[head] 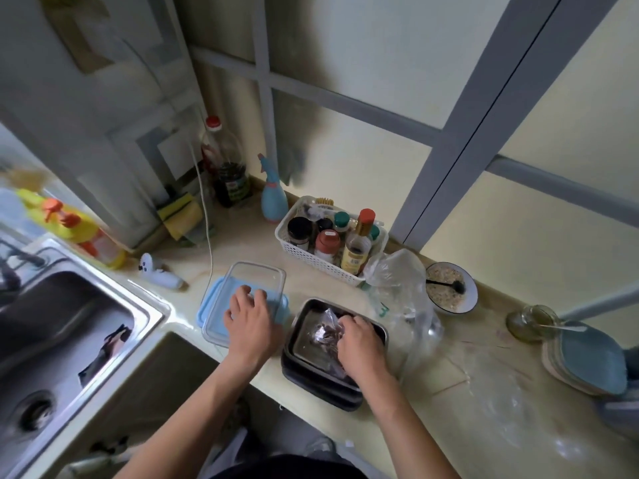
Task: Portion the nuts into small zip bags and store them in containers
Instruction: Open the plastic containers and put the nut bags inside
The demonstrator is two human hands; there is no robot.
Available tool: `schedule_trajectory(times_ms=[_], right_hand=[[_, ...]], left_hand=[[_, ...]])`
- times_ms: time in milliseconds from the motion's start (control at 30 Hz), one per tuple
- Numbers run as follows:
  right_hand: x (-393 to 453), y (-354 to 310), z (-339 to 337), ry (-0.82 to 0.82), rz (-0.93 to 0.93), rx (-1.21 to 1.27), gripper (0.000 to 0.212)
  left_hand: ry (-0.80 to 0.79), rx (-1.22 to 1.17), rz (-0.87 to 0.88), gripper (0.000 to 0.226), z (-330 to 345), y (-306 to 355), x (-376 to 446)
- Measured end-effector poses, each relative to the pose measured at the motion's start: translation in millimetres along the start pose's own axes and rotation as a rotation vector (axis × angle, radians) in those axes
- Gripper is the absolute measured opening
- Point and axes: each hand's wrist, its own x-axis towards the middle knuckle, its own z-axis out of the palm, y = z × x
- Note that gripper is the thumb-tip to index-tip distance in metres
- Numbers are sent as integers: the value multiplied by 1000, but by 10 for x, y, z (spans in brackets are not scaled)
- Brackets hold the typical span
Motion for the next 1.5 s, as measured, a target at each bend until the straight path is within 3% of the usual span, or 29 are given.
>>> schedule_trajectory(times_ms=[100,200,333,500,633,767,833,900,1000,1067,1200,1300,1400,1500], right_hand=[[-25,-81,6,138,40,-31,28],[-70,-135,65,215,-66,1,12],[-85,-109,140,145,-145,21,20],[-25,-85,93,120,-142,58,18],[0,-84,25,94,-132,45,21],[-13,-116,-188,291,-55,237,17],[-35,-139,-368,384,8,510,23],[-29,-147,-563,378,92,728,38],[3,-78,-812,100,197,1068,40],[3,29,-857,-31,265,1163,28],[-40,294,-549,25,413,724,26],[-129,302,-323,247,333,449,33],[-197,177,-240,325,292,337,37],[-210,77,-169,324,356,93,45]], left_hand=[[-284,266,26,107,-35,-91,-42],[-328,376,30,113,10,-175,-82],[-99,353,93,97,6,-243,-77],[-45,261,109,65,-160,-235,-54],[130,191,118,47,-628,-121,66],[270,-86,129,26,-1261,60,88],[165,-290,224,20,-1535,165,68],[-104,-534,303,23,-1670,281,43],[-482,-724,301,27,-1460,437,75],[-496,-703,219,21,-1044,463,179],[-249,-408,75,34,-239,472,274],[-108,-414,75,32,103,526,144],[95,-284,74,32,311,600,47],[63,-211,23,37,400,635,-1]])
